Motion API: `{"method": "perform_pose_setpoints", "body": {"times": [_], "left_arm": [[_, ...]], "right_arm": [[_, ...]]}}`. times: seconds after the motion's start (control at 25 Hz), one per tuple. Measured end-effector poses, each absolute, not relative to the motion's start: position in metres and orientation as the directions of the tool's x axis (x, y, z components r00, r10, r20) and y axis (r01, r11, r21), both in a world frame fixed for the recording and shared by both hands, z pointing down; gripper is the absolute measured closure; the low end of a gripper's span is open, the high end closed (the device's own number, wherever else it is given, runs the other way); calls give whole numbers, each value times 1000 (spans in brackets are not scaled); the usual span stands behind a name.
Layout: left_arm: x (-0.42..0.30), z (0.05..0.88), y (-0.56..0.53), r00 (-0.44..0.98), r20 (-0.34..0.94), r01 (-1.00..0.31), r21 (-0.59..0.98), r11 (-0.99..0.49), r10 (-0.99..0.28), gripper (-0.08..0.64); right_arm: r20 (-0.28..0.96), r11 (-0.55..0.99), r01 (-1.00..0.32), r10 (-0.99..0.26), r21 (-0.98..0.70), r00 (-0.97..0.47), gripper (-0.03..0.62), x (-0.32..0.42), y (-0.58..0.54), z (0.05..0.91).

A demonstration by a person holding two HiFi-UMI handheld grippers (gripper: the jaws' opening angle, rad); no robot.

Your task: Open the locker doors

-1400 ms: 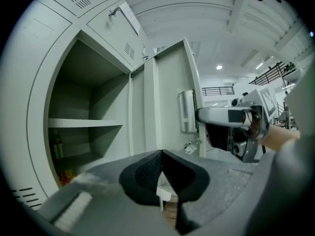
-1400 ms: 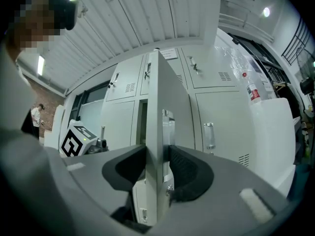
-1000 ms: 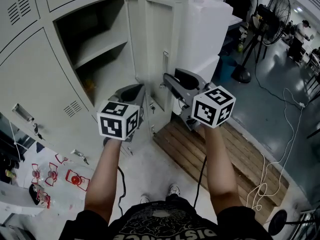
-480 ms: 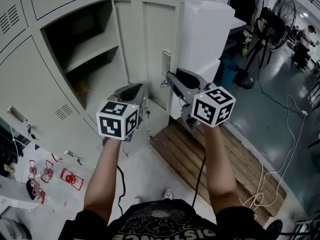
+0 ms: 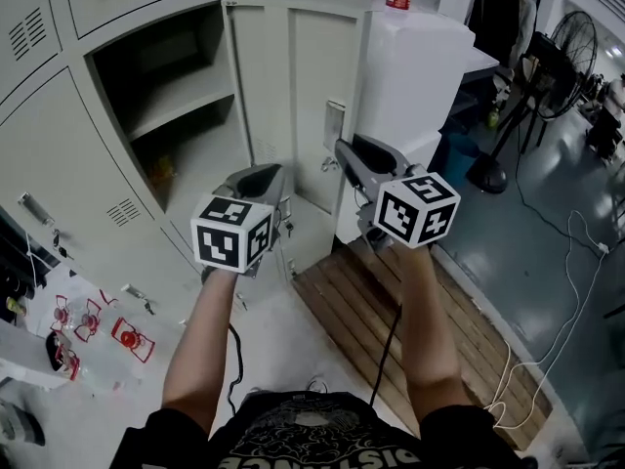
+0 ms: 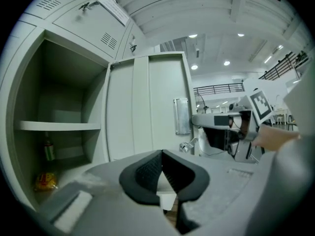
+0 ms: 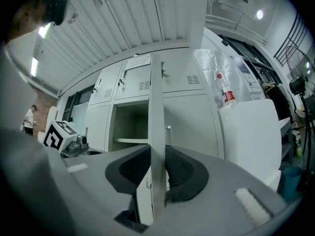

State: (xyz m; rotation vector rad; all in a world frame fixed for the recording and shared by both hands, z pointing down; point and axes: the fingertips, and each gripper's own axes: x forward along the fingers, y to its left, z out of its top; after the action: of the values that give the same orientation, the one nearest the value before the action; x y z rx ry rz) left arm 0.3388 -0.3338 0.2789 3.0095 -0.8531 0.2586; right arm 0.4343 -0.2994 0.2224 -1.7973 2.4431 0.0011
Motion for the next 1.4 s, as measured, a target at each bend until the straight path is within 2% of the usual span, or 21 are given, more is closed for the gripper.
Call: {"method": "perform_pose_setpoints", "body": {"times": [0.84, 1.08, 1.4], "left_arm": [[297, 272, -320, 788, 161, -595, -54, -802, -595, 555], [265, 265, -311, 786, 149, -599, -56, -799, -600, 555], [179, 268, -309, 748, 150, -649, -42, -760, -647, 555]], "right_arm": [[-118, 224, -971, -970, -81, -214, 491, 444, -273, 214], [-114, 227, -971, -969, -68, -219, 488, 412, -262, 210], [-88, 291, -955, -954, -61, -285, 485, 328, -264, 217]]}}
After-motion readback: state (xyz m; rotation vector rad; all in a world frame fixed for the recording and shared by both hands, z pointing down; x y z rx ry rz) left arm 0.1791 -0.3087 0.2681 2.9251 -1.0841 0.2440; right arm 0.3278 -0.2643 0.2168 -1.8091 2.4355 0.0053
